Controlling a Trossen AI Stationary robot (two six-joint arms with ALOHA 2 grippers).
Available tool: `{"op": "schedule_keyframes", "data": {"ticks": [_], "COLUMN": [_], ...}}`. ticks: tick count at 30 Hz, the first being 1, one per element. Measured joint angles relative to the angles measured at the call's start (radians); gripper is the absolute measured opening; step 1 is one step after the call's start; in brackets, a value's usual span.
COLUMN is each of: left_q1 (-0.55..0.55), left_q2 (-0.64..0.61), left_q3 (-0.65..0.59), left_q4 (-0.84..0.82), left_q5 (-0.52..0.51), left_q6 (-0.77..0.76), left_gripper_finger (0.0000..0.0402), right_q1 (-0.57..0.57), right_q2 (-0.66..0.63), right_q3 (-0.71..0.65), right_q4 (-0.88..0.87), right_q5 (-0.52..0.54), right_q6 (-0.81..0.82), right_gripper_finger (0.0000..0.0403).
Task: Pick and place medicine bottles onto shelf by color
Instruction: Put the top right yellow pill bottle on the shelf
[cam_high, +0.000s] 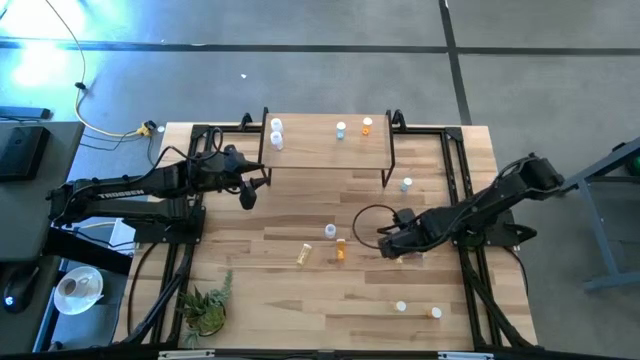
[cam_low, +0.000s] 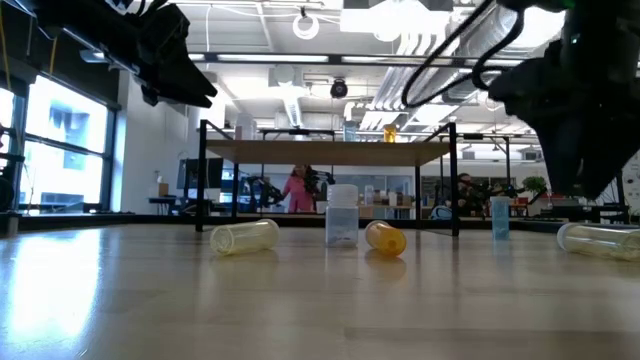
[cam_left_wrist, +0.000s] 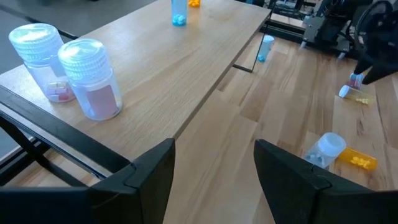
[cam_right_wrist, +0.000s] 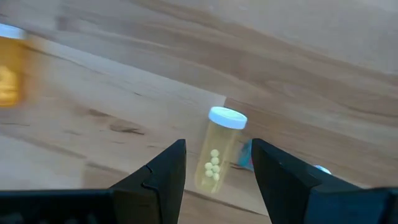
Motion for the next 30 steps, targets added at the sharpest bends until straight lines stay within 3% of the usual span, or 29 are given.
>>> {"op": "schedule_keyframes", "data": {"ticks": [18, 30], "left_q1": [0.0, 0.0], "left_q2": [0.0, 0.0], "left_q3": [0.0, 0.0], "left_q4": [0.0, -0.004], "left_q5": [0.0, 0.0], "left_q6": [-0.008, -0.009], "left_gripper_finger": [0.0209, 0.0209], "right_q1": [-0.001, -0.003], "right_q2": [0.183, 0.191], "right_q3": [0.0, 0.0], "right_q4": [0.049, 0.064], "right_q5": [-0.004, 0.014], "right_q6": [0.06, 0.06], "right_gripper_finger": [0.017, 0.01]}}
